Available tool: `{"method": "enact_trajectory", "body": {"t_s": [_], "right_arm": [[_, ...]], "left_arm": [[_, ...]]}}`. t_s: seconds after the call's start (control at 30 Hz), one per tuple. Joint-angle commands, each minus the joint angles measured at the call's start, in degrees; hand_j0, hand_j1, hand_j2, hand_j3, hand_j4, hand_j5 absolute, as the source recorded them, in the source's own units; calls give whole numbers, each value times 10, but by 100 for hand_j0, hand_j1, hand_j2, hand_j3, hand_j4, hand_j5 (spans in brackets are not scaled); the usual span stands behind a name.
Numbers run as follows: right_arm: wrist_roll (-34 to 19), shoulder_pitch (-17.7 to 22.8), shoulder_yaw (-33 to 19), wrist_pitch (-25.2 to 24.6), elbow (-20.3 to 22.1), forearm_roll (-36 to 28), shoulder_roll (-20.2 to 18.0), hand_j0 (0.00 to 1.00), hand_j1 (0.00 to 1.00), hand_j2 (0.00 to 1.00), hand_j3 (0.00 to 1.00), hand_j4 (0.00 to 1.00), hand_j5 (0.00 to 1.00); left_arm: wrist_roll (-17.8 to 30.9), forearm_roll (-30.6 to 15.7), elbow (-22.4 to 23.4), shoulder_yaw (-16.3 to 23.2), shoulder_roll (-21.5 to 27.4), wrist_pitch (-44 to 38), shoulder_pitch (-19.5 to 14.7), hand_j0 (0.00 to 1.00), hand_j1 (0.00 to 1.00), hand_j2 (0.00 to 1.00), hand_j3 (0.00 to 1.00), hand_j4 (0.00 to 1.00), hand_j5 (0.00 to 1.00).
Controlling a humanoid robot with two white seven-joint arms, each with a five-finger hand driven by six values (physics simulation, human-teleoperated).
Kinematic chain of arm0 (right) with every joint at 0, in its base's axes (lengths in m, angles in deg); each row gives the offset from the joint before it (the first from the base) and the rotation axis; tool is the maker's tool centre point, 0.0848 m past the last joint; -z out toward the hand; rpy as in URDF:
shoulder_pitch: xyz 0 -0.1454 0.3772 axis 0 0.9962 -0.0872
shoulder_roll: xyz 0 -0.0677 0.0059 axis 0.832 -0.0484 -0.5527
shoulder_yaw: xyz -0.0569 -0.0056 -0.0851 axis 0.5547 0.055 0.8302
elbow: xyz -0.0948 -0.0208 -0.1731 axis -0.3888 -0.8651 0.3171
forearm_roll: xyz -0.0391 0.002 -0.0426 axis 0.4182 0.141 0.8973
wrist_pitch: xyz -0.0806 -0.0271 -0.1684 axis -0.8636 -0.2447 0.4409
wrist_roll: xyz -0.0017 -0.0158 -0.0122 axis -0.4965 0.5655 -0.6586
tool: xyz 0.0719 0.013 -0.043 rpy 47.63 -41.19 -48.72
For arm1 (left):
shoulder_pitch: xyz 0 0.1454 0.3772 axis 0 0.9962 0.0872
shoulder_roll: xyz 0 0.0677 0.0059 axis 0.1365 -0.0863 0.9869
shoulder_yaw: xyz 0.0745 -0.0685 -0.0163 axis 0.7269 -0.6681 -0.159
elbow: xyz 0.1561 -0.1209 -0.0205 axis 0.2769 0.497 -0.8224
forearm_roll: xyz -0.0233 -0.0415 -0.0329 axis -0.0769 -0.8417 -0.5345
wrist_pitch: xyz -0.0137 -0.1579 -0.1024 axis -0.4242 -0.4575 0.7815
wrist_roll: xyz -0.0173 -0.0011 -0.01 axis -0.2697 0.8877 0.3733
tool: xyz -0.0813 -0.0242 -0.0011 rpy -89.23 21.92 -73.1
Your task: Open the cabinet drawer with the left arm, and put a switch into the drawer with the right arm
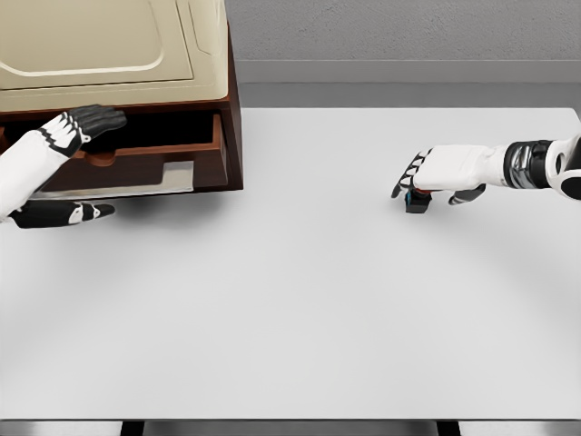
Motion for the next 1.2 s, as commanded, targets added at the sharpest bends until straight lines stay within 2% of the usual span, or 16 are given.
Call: {"method": "enact_trajectory", "body": {"t_s": [0.0, 0.53, 0.63, 0.9, 1.0, 1.17], "right_arm": [[0, 0, -1, -1, 0, -2, 0, 79, 79, 79, 79, 79, 79], [0, -3, 1, -1, -7, 6, 8, 77, 77, 77, 77, 77, 77], [0, -3, 1, -1, -24, 6, 19, 72, 72, 72, 72, 72, 72], [0, -3, 0, -1, -24, 6, 20, 70, 70, 70, 70, 70, 70], [0, -3, 0, -1, -25, 6, 20, 64, 64, 64, 64, 64, 64], [0, -3, 0, -1, -24, 6, 19, 60, 60, 60, 60, 60, 60]], "left_arm": [[2, -4, 0, -3, -5, -1, 0, 100, 100, 100, 100, 100, 100], [2, -4, 0, -3, -16, -1, -1, 100, 100, 100, 100, 100, 100], [2, -4, 0, -4, -16, -1, -1, 100, 100, 100, 100, 100, 100], [2, -4, 0, -3, -20, -1, -3, 100, 100, 100, 100, 100, 100], [2, -4, 0, -3, -21, -1, -3, 100, 100, 100, 100, 100, 100], [2, -4, 0, -4, -21, -1, -3, 100, 100, 100, 100, 100, 100]]}}
